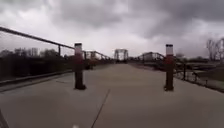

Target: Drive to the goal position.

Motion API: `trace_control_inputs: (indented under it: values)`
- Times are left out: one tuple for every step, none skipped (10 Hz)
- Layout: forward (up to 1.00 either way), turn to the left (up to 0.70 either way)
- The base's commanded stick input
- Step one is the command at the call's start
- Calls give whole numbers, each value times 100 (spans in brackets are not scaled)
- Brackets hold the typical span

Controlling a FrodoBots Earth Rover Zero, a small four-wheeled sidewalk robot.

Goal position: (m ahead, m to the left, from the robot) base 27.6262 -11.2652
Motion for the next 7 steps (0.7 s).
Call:
trace_control_inputs:
  values:
    - [100,0]
    - [100,0]
    - [100,0]
    - [100,0]
    - [100,0]
    - [100,0]
    - [100,0]
